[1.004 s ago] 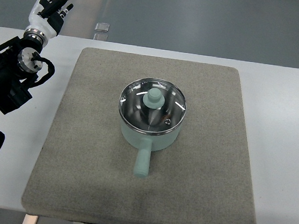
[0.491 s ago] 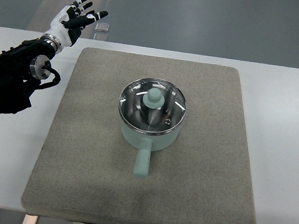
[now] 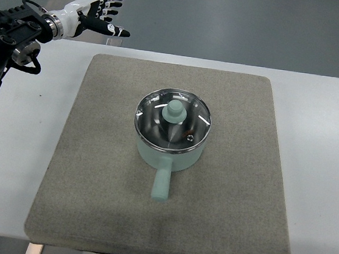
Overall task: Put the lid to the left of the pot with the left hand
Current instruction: 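Swing the left hand over the pot toward the glass lid knob, then lower the left hand onto the lid and close fingers around the knob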
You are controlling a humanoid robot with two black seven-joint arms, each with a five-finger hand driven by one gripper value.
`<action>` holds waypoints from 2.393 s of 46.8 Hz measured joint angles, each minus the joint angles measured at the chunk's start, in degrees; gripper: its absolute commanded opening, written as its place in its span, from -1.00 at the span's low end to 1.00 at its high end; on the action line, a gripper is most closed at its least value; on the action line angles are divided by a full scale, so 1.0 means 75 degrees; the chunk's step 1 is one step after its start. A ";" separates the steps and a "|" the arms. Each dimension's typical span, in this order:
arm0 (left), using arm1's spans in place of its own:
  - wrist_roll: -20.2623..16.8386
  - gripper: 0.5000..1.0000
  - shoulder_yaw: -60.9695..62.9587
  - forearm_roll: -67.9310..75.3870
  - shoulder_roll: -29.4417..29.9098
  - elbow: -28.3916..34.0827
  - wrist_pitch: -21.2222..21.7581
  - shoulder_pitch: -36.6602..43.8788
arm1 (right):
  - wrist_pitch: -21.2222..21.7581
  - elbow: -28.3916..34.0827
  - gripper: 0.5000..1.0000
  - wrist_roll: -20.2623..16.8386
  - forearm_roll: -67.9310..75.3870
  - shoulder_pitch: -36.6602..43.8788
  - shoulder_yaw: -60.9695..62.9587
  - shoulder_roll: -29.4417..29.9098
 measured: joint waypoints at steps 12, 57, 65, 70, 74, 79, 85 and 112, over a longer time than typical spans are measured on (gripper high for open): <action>-0.0087 0.98 -0.0090 0.3309 0.1252 -0.2705 -0.0133 -0.0971 | 0.0000 0.0004 0.69 0.0001 0.0000 0.0000 0.0000 0.0000; -0.0240 0.99 -0.1488 0.7627 0.2816 -0.6962 -0.0161 -0.2469 | 0.0000 0.0000 0.69 -0.0002 0.0000 -0.0001 -0.0002 0.0000; -0.0240 0.99 -0.1597 0.7506 0.2699 -0.6874 -0.0180 -0.2452 | 0.0000 0.0003 0.69 -0.0002 0.0000 0.0000 -0.0002 0.0000; -0.0247 0.99 -0.1781 0.7500 0.2651 -0.6846 -0.0180 -0.2385 | 0.0000 0.0001 0.69 -0.0001 0.0000 0.0001 -0.0003 0.0000; -0.0250 0.99 -0.1856 0.7512 0.2611 -0.6844 -0.0172 -0.2380 | 0.0000 0.0000 0.69 0.0000 0.0000 0.0000 -0.0002 0.0000; -0.0250 0.99 -0.1903 0.7560 0.2478 -0.6783 -0.0164 -0.2378 | 0.0000 -0.0001 0.69 0.0000 0.0000 0.0000 -0.0001 0.0000; -0.0247 0.98 -0.1893 0.7656 0.2247 -0.6773 -0.0176 -0.2370 | 0.0000 0.0002 0.69 0.0000 0.0000 0.0000 0.0000 0.0000; -0.0988 0.98 -0.1869 0.9718 0.1810 -0.6863 -0.1161 -0.2523 | 0.0000 0.0003 0.69 0.0000 0.0000 0.0001 -0.0002 0.0000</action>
